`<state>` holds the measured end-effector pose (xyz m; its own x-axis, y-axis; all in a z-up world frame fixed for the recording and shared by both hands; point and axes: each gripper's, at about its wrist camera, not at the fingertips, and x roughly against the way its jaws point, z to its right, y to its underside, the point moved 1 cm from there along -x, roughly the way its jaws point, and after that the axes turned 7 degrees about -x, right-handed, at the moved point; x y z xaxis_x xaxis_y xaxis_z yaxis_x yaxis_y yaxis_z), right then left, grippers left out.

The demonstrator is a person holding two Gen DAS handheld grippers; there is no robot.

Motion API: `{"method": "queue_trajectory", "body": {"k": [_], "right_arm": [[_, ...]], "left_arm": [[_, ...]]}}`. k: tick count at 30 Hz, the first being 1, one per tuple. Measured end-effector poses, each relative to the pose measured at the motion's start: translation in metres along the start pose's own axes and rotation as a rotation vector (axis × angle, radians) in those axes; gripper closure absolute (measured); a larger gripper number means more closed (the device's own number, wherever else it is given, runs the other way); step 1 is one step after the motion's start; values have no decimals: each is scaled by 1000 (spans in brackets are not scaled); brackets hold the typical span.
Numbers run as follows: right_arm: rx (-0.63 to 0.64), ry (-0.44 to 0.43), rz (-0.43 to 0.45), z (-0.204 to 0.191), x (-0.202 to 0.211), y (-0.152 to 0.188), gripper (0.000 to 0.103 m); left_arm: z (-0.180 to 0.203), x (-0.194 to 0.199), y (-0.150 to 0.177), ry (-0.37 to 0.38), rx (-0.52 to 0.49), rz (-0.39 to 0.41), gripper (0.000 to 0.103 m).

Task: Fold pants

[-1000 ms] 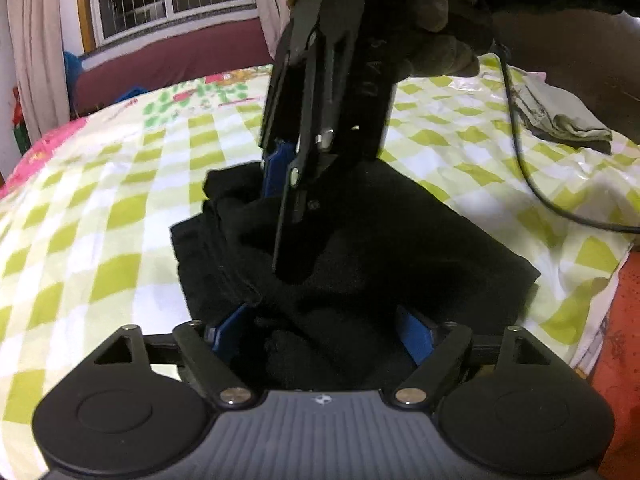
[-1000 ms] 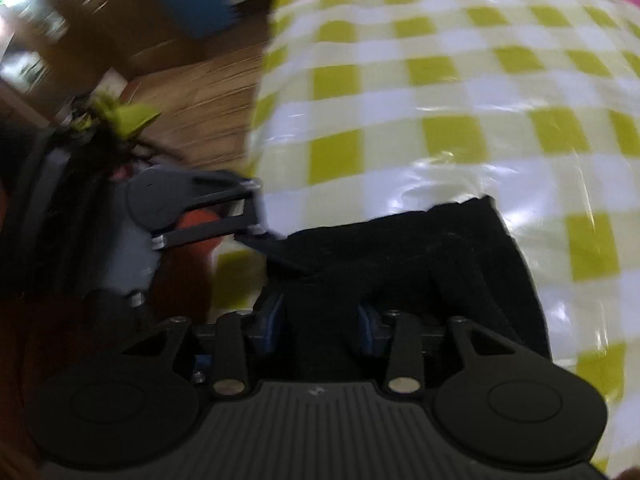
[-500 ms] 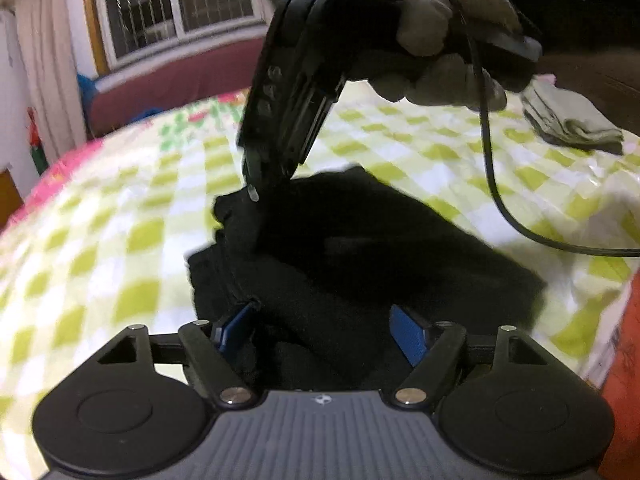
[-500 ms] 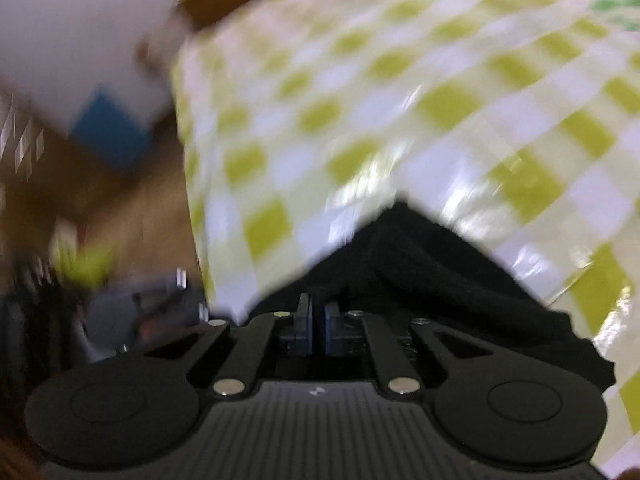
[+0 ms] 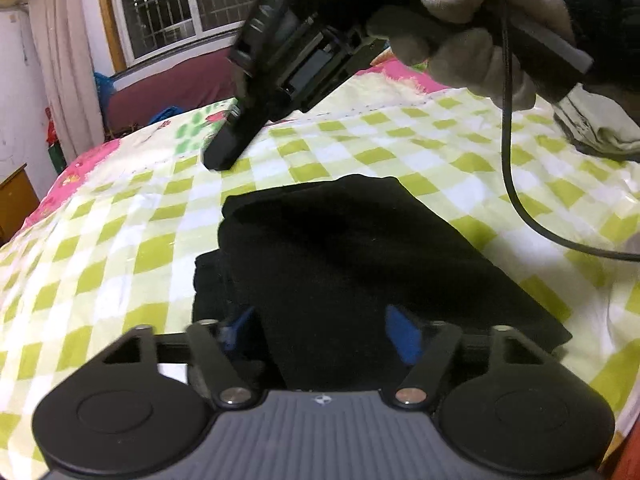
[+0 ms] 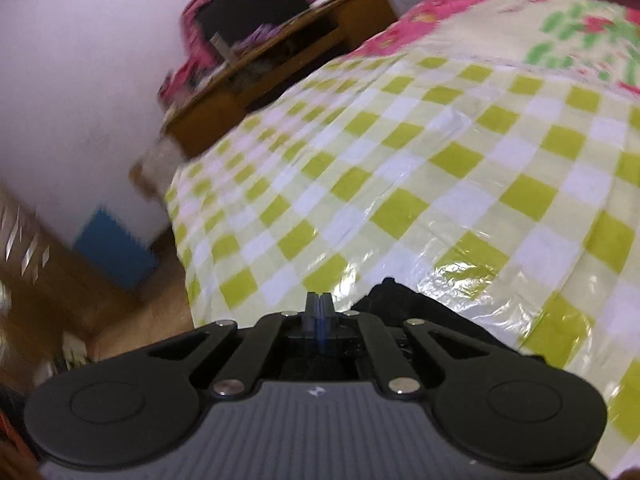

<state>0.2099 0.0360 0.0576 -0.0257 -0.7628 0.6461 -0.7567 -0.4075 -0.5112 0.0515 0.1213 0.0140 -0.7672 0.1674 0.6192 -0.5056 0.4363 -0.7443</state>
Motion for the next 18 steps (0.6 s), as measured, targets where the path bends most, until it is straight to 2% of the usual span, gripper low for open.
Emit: {"method": "queue_trajectory", "body": {"k": [1,3,4,6,7,8,10,18], "right_arm": [[27,-2,-31,-2,-2,2,95],[78,13,-89,-4,-9,7,95],[123,56,-112,-6,-14,8,94],[195,102,-156,-5,-23,12,92],[203,98,-185,-2,-29,12,89],[216,93,-223,-1,-35,13,77],[279,104,-259,1,-44,17,62],[289,61,-258,12,-55,15,58]], "left_arm": [[-1,2,0,-11,-8,-2,43],[-5,3,0,-25,-15,-5,51],[-7,3,-1,-24,-13,-5,55],[-9,5,-1,-26,-12,-5,58],[-8,5,-1,-26,-16,-4,58],[-7,6,-2,-34,-28,1,58],[-4,6,-1,-38,-42,13,58],[-3,3,-4,-45,-49,38,58]]}}
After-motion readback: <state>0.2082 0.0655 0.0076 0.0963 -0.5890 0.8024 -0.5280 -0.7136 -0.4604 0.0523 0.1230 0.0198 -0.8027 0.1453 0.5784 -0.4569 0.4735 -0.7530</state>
